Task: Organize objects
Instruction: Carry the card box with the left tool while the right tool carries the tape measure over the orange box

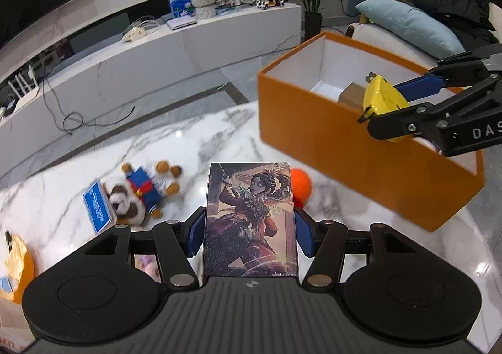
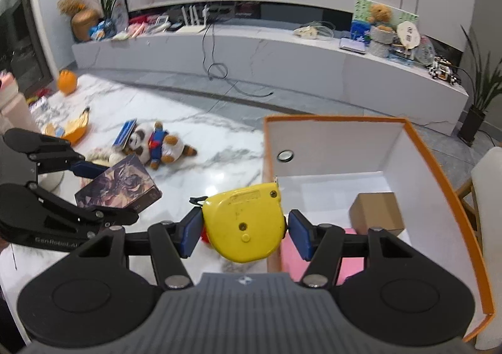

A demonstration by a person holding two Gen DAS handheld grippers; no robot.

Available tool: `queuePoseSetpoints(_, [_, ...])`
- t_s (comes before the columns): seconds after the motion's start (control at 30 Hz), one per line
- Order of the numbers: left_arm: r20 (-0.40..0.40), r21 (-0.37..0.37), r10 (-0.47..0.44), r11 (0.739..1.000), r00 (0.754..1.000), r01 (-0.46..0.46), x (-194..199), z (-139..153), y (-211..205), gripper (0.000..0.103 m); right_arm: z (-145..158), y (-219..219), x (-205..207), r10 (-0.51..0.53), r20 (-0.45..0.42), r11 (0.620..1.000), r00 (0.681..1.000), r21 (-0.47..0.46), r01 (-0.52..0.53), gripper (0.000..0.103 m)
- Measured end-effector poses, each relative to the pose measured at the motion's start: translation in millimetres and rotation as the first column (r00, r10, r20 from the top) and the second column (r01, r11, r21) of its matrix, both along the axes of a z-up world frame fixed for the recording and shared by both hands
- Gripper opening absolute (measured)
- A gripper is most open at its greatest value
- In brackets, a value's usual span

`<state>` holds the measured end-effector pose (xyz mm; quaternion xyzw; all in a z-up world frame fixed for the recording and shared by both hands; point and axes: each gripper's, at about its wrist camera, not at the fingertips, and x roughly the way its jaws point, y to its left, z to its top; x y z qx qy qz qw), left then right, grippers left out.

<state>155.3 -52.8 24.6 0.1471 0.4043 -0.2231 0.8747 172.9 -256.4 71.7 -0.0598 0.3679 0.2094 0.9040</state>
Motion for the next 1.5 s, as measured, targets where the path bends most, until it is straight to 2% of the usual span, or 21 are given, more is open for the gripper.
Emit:
queuePoseSetpoints(0.37, [0.048,0.011,-0.078,0.997,0.996,0.077,3.7,19.9,-50.8,0.067,14.9,-44.0,-4.8,-0.086,0.029,0.995,0.996,0.060,0.085,0.061])
queuePoseSetpoints(0.97, [0.093,0.023,-0.176,0.984,0.980,0.174,7.4,32.6,-126.4,0.067,9.9,-118.2,-5.0,-0.235,0.005,0.969,0.972,0.080,0.234,0.061])
queuePoseSetpoints(1.13, [0.070,0.024,-0.203,0.979,0.977,0.201,20.2,33.9,-145.7,0.067,7.6,-132.8,1.4,-0.295,-0.013,0.950,0.955,0.101,0.295,0.061])
queuePoseSetpoints(1.33, [0.055,0.103,-0.224,0.971,0.973,0.218,42.7,28.9,-170.3,0.067,-0.5,-150.2,13.8,-0.360,-0.042,0.925,0.932,0.113,0.363,0.061])
queuePoseSetpoints(1.5, [0.023,0.194,-0.247,0.952,0.969,0.238,62.8,13.5,-187.5,0.067,-8.9,-144.7,19.3,-0.347,-0.065,0.932,0.936,0.087,0.351,0.061])
